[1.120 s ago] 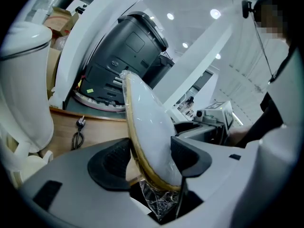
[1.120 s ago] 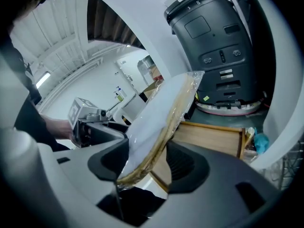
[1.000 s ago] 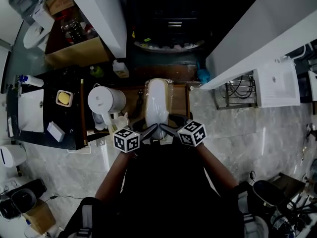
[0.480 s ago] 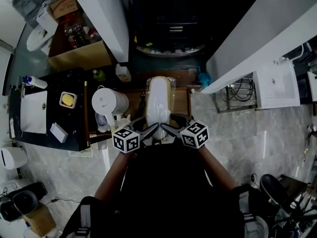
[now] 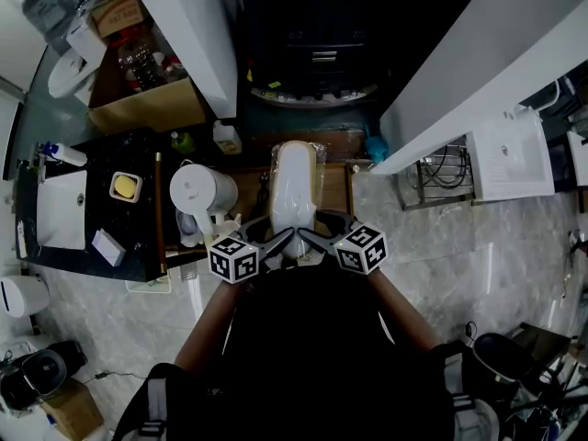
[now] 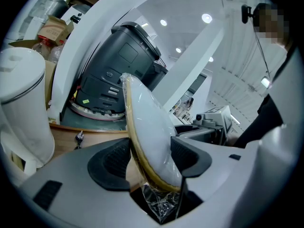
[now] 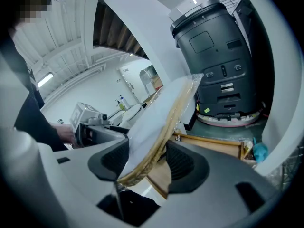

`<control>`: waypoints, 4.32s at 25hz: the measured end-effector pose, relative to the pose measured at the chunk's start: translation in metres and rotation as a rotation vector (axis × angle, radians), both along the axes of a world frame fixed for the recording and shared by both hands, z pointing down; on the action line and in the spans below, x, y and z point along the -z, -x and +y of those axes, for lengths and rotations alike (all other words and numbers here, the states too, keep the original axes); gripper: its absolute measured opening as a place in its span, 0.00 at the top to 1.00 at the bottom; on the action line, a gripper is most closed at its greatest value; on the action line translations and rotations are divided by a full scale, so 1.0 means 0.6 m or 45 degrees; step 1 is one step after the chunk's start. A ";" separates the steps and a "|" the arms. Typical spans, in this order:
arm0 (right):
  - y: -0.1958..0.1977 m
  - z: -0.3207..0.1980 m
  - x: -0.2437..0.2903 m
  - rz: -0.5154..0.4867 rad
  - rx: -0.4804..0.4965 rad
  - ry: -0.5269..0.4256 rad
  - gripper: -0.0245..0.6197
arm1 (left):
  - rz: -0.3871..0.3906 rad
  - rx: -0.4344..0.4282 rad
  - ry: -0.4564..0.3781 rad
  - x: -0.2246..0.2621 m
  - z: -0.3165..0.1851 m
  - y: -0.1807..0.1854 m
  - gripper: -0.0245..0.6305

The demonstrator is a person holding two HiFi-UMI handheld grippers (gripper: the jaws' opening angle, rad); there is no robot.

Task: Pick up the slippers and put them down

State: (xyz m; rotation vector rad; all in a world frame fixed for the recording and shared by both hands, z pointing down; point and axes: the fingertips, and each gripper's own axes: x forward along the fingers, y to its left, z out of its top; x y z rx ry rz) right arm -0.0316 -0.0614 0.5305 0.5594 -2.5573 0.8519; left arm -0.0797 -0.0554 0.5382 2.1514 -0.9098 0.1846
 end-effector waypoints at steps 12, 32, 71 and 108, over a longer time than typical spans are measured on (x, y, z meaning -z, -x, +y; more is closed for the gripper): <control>-0.002 0.005 0.000 0.004 -0.005 -0.007 0.58 | 0.008 0.003 -0.012 0.003 0.003 0.000 0.56; -0.003 0.005 0.004 -0.002 -0.010 -0.022 0.58 | 0.007 0.013 -0.020 0.006 0.003 -0.001 0.56; -0.016 0.035 -0.115 0.122 0.067 0.129 0.58 | -0.084 -0.035 0.181 -0.101 0.035 -0.015 0.56; -0.043 0.014 -0.365 0.235 0.167 0.427 0.58 | -0.197 0.063 0.512 -0.350 0.015 -0.046 0.56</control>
